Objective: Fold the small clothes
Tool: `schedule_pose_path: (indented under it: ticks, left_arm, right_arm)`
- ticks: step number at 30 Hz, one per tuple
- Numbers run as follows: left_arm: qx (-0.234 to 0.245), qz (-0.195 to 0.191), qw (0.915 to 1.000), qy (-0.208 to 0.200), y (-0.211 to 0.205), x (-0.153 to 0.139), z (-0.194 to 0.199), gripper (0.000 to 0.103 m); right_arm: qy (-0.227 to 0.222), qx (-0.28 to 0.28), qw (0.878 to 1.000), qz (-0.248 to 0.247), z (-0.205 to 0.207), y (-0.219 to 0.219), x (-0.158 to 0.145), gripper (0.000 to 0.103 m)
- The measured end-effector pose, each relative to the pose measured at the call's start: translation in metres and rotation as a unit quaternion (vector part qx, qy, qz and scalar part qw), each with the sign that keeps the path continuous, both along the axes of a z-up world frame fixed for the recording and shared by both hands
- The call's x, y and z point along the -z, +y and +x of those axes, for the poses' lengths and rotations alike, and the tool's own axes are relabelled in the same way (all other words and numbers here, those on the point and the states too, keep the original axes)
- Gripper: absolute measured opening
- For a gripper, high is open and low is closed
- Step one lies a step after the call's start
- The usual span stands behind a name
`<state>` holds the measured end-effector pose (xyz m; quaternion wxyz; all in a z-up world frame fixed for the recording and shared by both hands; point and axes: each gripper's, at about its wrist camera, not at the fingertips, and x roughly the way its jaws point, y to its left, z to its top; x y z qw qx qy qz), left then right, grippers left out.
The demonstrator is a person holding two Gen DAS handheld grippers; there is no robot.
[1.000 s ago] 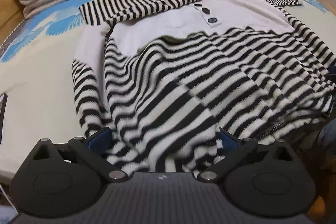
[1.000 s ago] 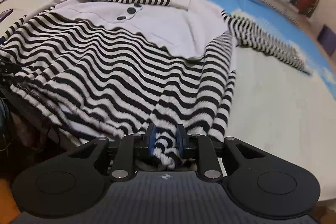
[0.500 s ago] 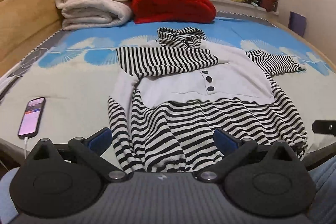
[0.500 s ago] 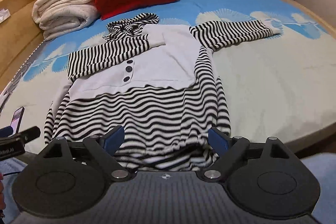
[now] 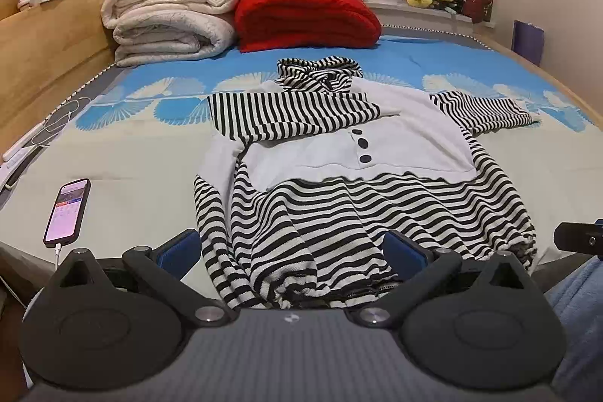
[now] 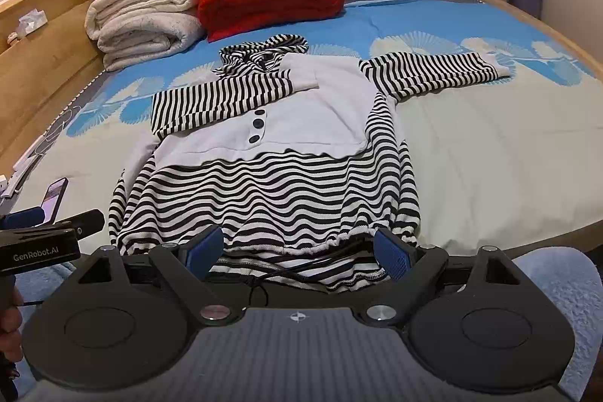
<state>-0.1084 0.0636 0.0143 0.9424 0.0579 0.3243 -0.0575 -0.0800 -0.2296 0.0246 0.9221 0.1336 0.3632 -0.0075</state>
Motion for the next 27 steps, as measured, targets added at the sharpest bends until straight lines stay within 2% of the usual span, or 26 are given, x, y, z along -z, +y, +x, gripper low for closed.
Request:
schedule_pose_path:
  ticks: [11, 27]
  left_arm:
    - [-0.002, -0.01, 0.9999, 0.005, -0.001, -0.005, 0.004, 0.103]
    - [-0.008, -0.003, 0.9998, 0.02, -0.007, 0.001, 0.041, 0.103]
  right_arm:
    - [-0.002, -0.005, 1.0, -0.002, 0.002, 0.001, -0.001, 0.088]
    - [0.026, -0.005, 1.0, 0.002, 0.043, -0.006, 0.014, 0.088]
